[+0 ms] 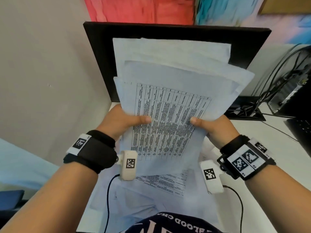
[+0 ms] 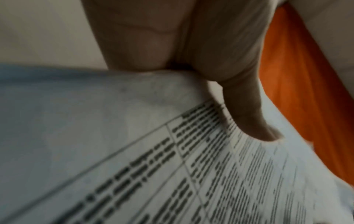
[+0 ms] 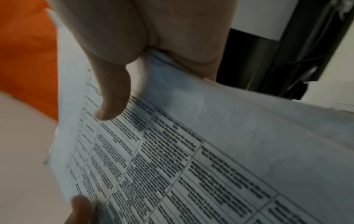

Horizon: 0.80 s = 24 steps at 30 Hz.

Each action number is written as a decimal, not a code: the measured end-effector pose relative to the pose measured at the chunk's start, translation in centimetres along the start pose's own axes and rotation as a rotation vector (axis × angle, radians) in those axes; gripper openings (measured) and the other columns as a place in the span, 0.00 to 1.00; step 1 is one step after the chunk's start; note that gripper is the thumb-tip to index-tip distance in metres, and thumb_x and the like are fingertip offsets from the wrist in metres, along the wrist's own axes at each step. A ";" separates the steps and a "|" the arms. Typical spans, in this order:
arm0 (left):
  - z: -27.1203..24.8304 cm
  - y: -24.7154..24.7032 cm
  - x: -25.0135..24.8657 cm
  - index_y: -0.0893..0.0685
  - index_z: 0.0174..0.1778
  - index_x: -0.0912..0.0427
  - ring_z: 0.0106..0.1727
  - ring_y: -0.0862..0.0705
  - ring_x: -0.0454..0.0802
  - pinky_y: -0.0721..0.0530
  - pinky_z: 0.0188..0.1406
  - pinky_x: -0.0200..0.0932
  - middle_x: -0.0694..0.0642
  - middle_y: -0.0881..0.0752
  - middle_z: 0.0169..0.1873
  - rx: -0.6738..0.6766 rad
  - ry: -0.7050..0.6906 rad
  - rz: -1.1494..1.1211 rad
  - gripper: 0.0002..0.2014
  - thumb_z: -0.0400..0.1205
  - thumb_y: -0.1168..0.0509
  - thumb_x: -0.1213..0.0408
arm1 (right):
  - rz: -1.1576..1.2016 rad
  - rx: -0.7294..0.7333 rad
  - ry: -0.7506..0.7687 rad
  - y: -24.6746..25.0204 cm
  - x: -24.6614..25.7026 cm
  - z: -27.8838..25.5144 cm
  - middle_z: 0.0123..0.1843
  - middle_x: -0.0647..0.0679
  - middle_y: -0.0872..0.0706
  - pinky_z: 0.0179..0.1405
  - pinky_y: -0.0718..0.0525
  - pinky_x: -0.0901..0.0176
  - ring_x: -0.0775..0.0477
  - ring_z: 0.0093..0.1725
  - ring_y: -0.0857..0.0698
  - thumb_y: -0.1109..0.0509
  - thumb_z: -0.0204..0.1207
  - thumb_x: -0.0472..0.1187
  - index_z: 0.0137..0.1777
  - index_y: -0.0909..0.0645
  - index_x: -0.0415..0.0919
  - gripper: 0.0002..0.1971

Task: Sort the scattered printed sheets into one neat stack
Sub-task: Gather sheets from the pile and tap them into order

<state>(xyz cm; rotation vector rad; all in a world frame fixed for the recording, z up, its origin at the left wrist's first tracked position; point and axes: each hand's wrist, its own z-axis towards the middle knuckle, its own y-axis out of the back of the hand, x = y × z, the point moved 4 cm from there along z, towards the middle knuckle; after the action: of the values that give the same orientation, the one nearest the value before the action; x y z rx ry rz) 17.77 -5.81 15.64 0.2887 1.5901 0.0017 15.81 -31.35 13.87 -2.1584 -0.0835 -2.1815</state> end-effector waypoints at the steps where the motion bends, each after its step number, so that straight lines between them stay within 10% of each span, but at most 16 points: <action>1: 0.2 0.1 -0.4 0.14 0.60 0.52 0.59 0.13 0.45 0.19 0.65 0.54 0.48 0.10 0.55 -0.022 -0.009 0.055 0.32 0.60 0.17 0.53 | -0.009 0.006 0.022 -0.3 0.7 0.0 0.60 0.49 0.12 0.62 0.18 0.48 0.47 0.63 0.15 0.16 0.55 0.49 0.55 0.15 0.55 0.26; 7: 0.2 0.1 -3.0 0.15 0.60 0.57 0.57 0.12 0.45 0.15 0.61 0.50 0.50 0.10 0.53 -0.264 -0.157 -0.011 0.27 0.64 0.19 0.60 | -0.116 -0.221 0.252 0.1 4.3 0.0 0.48 0.65 0.13 0.50 0.19 0.78 0.71 0.50 0.14 0.21 0.65 0.33 0.53 0.18 0.51 0.19; 12: -0.5 -2.1 -0.7 0.15 0.61 0.52 0.55 0.12 0.40 0.14 0.51 0.32 0.46 0.10 0.51 -0.238 -0.106 0.024 0.26 0.66 0.20 0.55 | -0.234 -0.231 0.185 -0.5 2.1 -0.6 0.54 0.60 0.12 0.59 0.16 0.62 0.64 0.56 0.14 0.19 0.64 0.40 0.62 0.18 0.46 0.25; 15: -0.3 -2.7 1.1 0.17 0.61 0.50 0.57 0.13 0.44 0.14 0.55 0.44 0.47 0.10 0.53 -0.251 -0.027 -0.049 0.28 0.65 0.20 0.54 | -0.218 -0.269 0.109 -0.4 0.5 -0.6 0.58 0.54 0.12 0.61 0.16 0.45 0.54 0.59 0.14 0.18 0.63 0.47 0.66 0.22 0.49 0.30; 20: 0.8 -2.6 1.1 0.17 0.61 0.50 0.57 0.13 0.46 0.14 0.57 0.52 0.47 0.11 0.55 -0.242 -0.031 -0.057 0.32 0.62 0.18 0.49 | -0.202 -0.435 0.303 0.2 3.0 -0.3 0.57 0.55 0.18 0.52 0.19 0.68 0.63 0.53 0.17 0.27 0.75 0.38 0.68 0.30 0.51 0.24; 24: 1.2 -2.8 1.5 0.15 0.58 0.50 0.51 0.12 0.38 0.15 0.46 0.34 0.44 0.10 0.50 -0.187 0.001 -0.056 0.24 0.65 0.20 0.57 | -0.398 -0.419 0.526 -0.1 5.8 -0.2 0.60 0.46 0.21 0.57 0.22 0.70 0.58 0.54 0.20 0.34 0.79 0.35 0.77 0.42 0.59 0.32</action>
<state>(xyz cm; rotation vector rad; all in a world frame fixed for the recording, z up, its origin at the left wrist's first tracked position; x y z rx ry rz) 18.41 -8.41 13.62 0.0983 1.5862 0.1072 15.58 -31.38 19.65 -1.7563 -0.0261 -3.1754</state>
